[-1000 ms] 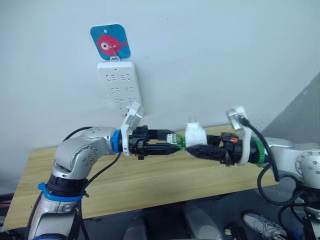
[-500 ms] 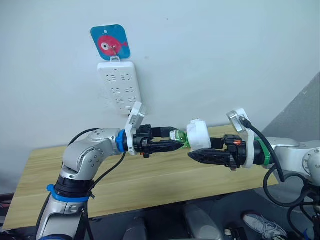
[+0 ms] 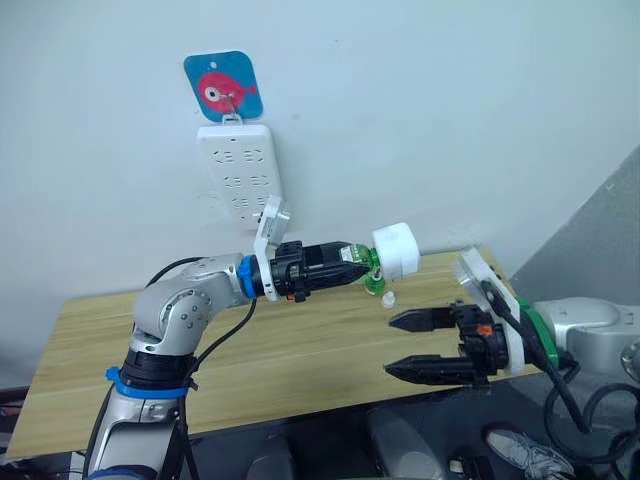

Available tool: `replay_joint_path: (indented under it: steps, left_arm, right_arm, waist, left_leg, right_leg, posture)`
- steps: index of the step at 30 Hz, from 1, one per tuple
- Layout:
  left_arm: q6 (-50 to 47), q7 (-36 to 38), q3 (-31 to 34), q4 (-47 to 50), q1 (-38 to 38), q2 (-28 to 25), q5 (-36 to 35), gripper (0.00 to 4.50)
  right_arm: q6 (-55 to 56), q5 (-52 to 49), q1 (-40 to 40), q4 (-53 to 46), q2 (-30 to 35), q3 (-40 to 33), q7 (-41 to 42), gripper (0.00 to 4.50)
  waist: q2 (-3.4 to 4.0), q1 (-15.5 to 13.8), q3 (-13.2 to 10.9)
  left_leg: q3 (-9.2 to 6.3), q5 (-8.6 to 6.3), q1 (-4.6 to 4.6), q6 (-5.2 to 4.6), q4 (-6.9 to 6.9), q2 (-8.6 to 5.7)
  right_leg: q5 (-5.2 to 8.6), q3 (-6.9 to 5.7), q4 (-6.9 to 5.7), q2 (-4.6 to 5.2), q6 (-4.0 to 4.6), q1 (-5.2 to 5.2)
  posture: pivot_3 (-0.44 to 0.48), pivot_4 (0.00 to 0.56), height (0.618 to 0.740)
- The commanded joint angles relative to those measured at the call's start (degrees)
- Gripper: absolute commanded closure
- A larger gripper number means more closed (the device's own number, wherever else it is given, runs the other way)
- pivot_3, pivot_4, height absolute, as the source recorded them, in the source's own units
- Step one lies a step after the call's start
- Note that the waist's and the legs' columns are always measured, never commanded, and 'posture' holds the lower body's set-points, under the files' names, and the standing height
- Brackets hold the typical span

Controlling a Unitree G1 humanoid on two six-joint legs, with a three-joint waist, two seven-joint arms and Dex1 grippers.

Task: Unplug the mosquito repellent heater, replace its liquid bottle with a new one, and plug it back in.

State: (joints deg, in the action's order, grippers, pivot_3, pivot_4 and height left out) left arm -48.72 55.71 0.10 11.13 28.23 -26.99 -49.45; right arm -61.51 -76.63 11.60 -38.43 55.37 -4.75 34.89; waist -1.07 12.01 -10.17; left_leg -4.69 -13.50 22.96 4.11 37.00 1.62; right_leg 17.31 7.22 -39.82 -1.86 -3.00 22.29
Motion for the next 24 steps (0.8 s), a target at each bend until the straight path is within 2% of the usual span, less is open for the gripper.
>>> replay_joint_path:
  steps: [1,3,5,9,14,24]
  left_arm:
    - [-0.9,1.7,1.1,1.1,1.5,-1.0,-2.2,2.15]
    - [-2.2,3.0,1.1,1.2,1.8,-1.8,-3.0,2.15]
    - [-3.7,4.3,0.9,1.3,2.2,-2.6,-4.1,2.15]
    - [-6.0,5.4,1.0,1.3,3.0,-3.5,-5.9,2.15]
    - [-6.5,5.4,1.1,1.0,3.4,-3.5,-6.1,2.15]
    - [-6.8,5.5,1.3,1.1,3.4,-3.4,-6.0,2.15]
  right_arm:
    - [4.7,6.8,-3.4,-1.0,2.0,-4.2,4.1,1.65]
    - [6.8,11.2,-5.2,0.1,3.0,-5.3,5.4,2.38]
    - [10.0,17.5,-4.3,2.9,3.3,-3.3,6.6,3.10]
    - [17.4,30.3,1.4,11.5,0.2,2.8,7.4,4.49]
    - [20.3,35.3,3.6,15.1,-1.9,4.6,10.2,4.50]
    - [20.1,38.1,3.7,15.4,-3.6,3.9,12.4,4.50]
  waist:
    - [-0.02,0.1,0.2]
    - [-0.02,0.1,0.4]
    - [-0.05,0.4,0.6]
    - [-0.07,1.0,1.1]
    - [0.04,1.2,1.2]
    - [0.05,1.1,1.2]
  left_leg:
    - [0.01,0.00,0.00,0.00,0.02,0.00]
    - [0.00,0.00,-0.02,0.00,0.01,0.00]
    - [0.00,0.00,-0.02,0.00,0.00,0.00]
    - [0.03,0.00,-0.05,0.00,0.00,0.00]
    - [-0.02,0.00,-0.05,0.00,-0.06,0.00]
    - [-0.02,0.00,-0.07,0.01,0.00,-0.01]
  right_leg:
    - [0.00,0.01,0.00,0.00,0.00,0.00]
    - [0.00,-0.01,-0.01,0.00,0.00,0.00]
    - [0.00,0.00,-0.01,0.00,0.00,0.00]
    - [0.00,0.01,0.00,0.00,0.00,-0.01]
    - [0.01,-0.02,-0.02,0.00,0.01,-0.01]
    - [0.00,-0.02,-0.10,0.00,0.02,-0.02]
  posture:
    - [-0.259,0.084,0.740]
    - [-0.263,0.083,0.740]
    - [-0.270,0.079,0.740]
    - [-0.269,0.077,0.740]
    - [-0.267,0.075,0.740]
    - [-0.267,0.075,0.740]
